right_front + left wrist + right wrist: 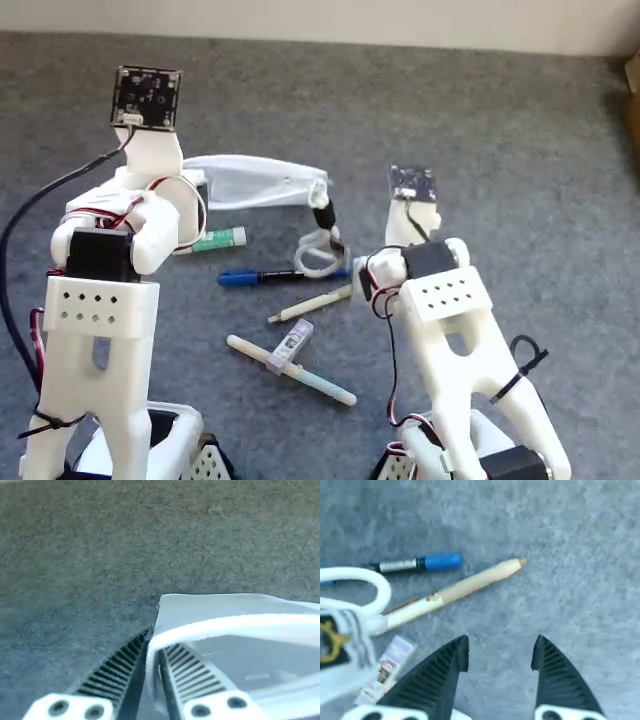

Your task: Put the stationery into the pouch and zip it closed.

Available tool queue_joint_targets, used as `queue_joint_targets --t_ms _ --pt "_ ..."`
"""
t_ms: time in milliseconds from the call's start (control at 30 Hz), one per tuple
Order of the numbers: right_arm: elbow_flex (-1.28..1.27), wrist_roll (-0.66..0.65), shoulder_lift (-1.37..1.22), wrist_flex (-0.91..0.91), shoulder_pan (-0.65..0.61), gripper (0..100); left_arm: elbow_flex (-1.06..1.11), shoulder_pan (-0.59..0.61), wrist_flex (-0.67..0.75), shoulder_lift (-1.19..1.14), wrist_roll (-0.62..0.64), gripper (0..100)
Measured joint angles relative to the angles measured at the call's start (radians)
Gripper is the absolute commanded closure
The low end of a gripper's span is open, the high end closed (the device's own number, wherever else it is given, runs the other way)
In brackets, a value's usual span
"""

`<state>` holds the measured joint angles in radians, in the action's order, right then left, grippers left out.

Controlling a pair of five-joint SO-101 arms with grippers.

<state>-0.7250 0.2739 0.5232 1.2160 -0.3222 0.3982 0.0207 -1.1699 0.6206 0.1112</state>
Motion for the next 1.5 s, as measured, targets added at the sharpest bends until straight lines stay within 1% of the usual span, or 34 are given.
queue_joint_targets --t_ms 233,433,533,633,700,867,967,1233,1500 --pt "0.000 0.104 -0.006 -0.051 -0.002 80.7 0.000 0.005 0.000 -0.006 0.130 99" --pt "0.000 0.124 -0.006 -0.077 0.005 80.7 0.017 0.009 0.002 -0.005 0.204 99" --pt "0.000 0.124 -0.006 -0.132 0.006 80.7 0.021 0.009 0.003 -0.005 0.215 99" --pt "0.000 0.124 -0.017 -0.150 0.006 80.7 0.021 0.009 0.003 -0.005 0.215 99" --pt "0.000 0.150 -0.043 -0.157 0.012 80.7 0.021 0.009 0.003 -0.005 0.215 99" --pt "0.000 0.404 -0.176 -0.163 0.011 80.7 0.021 0.009 0.003 -0.005 0.215 99" --pt "0.005 0.474 -0.259 -0.189 0.012 80.7 0.021 0.009 0.003 -0.005 0.215 99" --pt "0.066 0.575 -0.345 -0.230 0.011 80.7 0.021 0.009 0.003 -0.005 0.215 99" --pt "0.066 0.591 -0.345 -0.233 -0.023 80.7 0.034 0.009 0.008 -0.005 0.215 99"
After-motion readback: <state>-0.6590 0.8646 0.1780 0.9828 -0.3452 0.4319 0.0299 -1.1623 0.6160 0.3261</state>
